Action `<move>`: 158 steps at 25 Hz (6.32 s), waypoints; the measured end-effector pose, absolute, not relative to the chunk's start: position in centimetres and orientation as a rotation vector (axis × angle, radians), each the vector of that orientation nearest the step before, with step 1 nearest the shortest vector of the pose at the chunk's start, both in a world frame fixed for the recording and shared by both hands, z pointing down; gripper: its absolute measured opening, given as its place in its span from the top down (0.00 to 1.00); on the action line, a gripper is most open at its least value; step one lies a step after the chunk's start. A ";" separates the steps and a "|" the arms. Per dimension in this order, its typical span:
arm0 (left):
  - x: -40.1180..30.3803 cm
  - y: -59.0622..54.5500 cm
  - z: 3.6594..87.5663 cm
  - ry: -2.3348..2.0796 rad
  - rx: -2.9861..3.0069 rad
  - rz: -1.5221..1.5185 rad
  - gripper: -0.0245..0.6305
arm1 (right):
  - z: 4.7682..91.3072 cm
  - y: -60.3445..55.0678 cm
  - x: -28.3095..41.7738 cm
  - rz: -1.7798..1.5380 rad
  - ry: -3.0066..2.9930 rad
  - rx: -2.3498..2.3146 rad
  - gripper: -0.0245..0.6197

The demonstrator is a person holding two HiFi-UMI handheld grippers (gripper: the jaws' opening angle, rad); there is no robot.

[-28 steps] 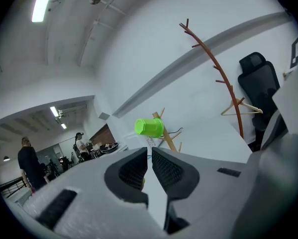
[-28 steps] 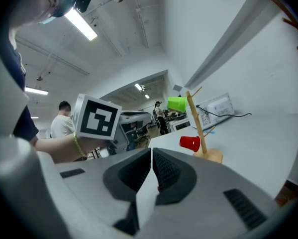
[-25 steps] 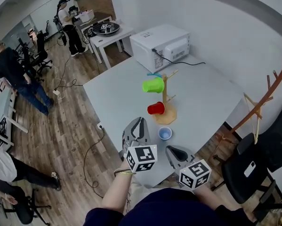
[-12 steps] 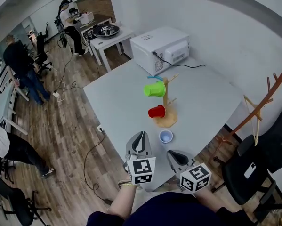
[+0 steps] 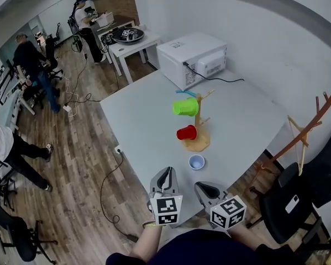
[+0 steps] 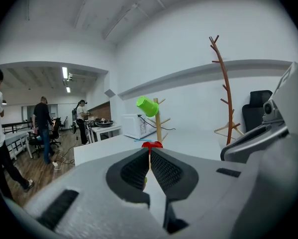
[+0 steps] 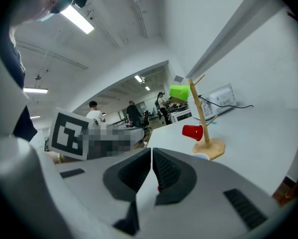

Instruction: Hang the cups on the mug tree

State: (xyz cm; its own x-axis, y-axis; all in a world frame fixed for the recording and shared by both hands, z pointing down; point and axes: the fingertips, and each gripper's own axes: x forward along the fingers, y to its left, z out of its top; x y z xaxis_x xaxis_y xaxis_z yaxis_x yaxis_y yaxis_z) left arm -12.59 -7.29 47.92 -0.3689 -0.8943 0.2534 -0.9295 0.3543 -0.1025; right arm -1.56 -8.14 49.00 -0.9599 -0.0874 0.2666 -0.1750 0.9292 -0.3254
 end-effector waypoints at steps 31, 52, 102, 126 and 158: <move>-12.7 -7.2 49.6 -2.347 1.649 0.226 0.93 | 50.2 -11.1 -2.2 0.475 -2.815 0.255 0.91; -13.0 -6.6 51.6 -2.283 1.639 0.226 0.93 | 60.2 -15.4 -4.2 0.300 -2.598 0.360 0.60; -13.9 -5.2 52.5 -2.300 1.609 0.294 0.93 | 65.8 -20.7 -8.3 0.104 -2.431 0.346 0.56; -12.2 -6.7 52.1 -2.271 1.683 0.304 0.93 | 59.0 -27.8 -6.8 -0.103 -2.449 0.425 0.56; -12.4 -7.1 52.3 -2.273 1.666 0.289 0.93 | 43.0 -38.5 -11.8 -0.566 -2.367 0.490 0.56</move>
State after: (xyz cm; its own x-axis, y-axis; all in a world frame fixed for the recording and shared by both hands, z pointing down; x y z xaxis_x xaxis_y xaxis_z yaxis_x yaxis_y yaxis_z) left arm -12.45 -7.15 52.31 -0.2772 -0.8905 0.3608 -0.9524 0.3041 0.0190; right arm -11.82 -38.55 43.03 -0.7211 -0.4763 0.5032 -0.1973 0.8373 0.5099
